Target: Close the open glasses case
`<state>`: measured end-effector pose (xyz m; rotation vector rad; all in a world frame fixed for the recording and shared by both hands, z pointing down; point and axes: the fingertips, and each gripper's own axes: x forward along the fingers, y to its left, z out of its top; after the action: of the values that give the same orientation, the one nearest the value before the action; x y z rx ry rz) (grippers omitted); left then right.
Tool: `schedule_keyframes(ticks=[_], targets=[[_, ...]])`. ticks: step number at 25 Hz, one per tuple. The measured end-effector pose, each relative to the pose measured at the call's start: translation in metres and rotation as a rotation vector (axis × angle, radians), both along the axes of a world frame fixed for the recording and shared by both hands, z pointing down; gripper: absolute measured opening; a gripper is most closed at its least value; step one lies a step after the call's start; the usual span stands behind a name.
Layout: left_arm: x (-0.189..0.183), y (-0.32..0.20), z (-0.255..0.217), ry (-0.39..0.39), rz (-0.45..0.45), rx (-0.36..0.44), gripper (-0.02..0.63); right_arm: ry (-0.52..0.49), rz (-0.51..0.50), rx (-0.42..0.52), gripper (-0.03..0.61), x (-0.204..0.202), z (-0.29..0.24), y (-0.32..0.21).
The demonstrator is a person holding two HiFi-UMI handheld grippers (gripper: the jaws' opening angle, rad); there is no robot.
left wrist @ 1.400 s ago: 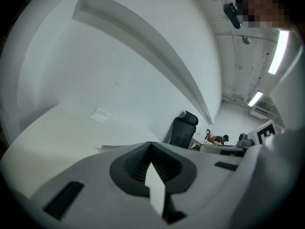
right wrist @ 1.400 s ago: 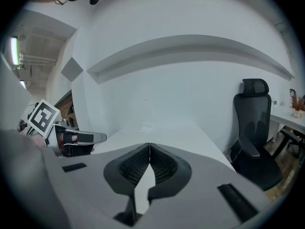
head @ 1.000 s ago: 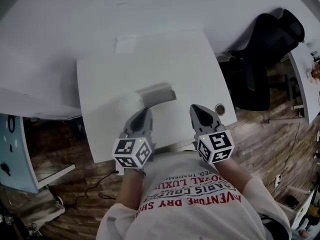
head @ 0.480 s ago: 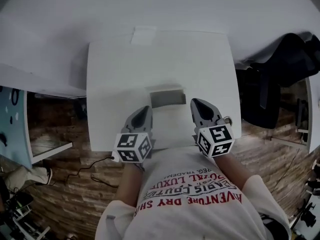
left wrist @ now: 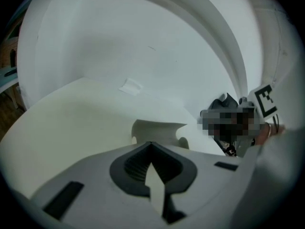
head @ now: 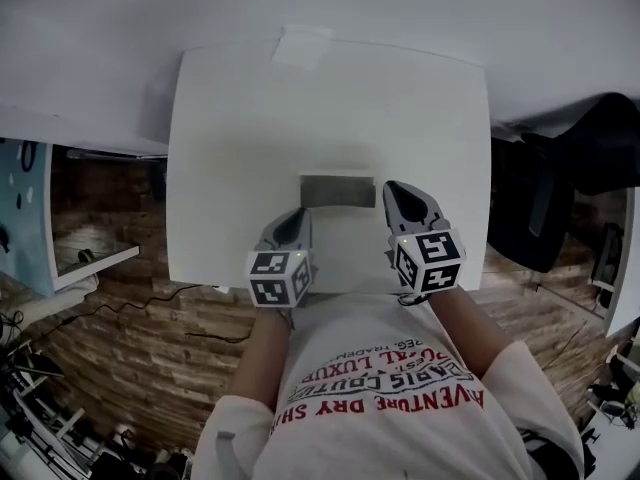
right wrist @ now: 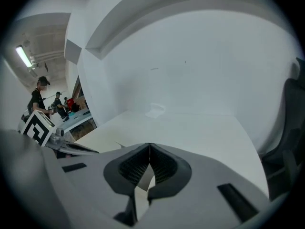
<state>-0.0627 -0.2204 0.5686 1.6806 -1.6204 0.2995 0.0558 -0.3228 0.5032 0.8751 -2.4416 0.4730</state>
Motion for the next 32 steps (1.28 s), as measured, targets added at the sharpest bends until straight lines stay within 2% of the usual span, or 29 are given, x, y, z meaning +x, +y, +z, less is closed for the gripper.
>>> schedule_keyframes(ticks=[6, 12, 32], targets=[[0.006, -0.007, 0.018, 0.021, -0.003, -0.042, -0.002, 0.004, -0.021, -0.057, 0.012, -0.013, 0.025, -0.013], [0.009, -0.008, 0.035, 0.047, -0.008, -0.069, -0.002, 0.018, -0.028, -0.067, 0.012, -0.025, 0.042, -0.024], [0.01, -0.006, 0.036, 0.064, 0.005, -0.064, -0.002, 0.044, -0.053, -0.142, 0.012, -0.024, 0.068, 0.002]])
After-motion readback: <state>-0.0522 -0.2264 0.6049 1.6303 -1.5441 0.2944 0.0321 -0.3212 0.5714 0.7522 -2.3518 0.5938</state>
